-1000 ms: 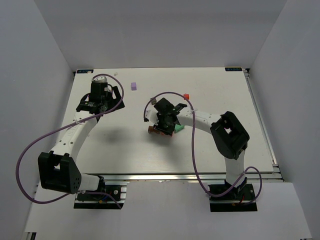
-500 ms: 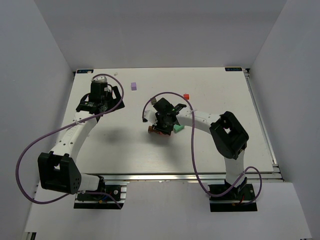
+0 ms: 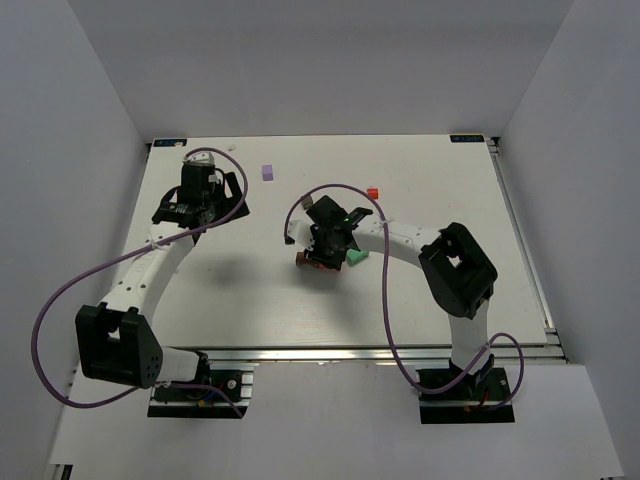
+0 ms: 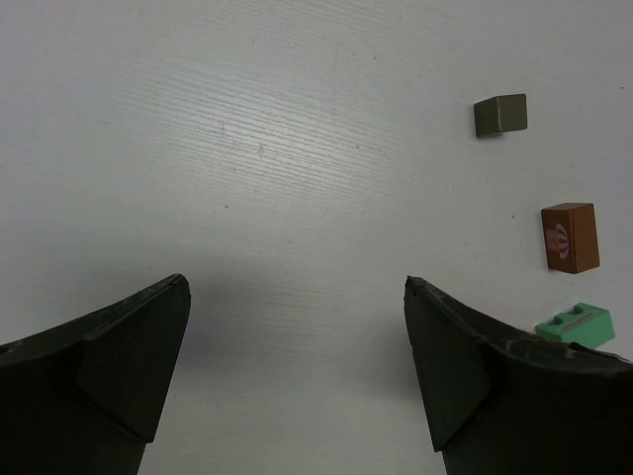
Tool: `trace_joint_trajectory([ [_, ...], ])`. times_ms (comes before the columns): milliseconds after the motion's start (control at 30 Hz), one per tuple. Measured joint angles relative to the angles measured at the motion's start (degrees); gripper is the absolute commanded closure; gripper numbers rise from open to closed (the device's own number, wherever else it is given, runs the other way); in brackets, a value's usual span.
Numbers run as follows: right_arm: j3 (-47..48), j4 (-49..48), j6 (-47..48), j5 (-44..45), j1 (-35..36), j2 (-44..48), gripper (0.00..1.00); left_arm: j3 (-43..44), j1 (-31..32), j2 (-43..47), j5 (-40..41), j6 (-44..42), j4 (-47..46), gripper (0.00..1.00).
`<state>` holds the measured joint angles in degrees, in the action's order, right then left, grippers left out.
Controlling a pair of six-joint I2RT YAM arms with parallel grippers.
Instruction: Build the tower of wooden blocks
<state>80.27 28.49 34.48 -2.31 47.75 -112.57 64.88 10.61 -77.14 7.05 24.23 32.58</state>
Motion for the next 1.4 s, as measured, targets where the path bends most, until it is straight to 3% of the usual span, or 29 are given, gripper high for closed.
trace_joint_trajectory([
  [300,0.0,0.0,-0.1,-0.8,0.0,0.0,0.53,0.0,0.0,0.0,-0.1,0.0,0.0,0.02],
  [400,0.0,0.0,-0.6,-1.3,0.0,-0.7,0.44,0.0,0.0,0.0,-0.2,0.0,0.0,0.02],
  [467,0.0,0.0,-1.0,-1.6,0.0,-1.3,0.31,0.0,0.0,0.0,-0.3,0.0,0.0,0.02],
  [500,0.0,0.1,-1.3,-1.6,0.0,-1.6,0.11,0.0,0.0,0.0,-0.3,0.0,0.0,0.02],
  [1400,-1.4,-6.8,-1.3,2.6,0.0,3.7,0.11,0.0,0.0,0.4,-0.9,0.0,-0.1,0.02],
])
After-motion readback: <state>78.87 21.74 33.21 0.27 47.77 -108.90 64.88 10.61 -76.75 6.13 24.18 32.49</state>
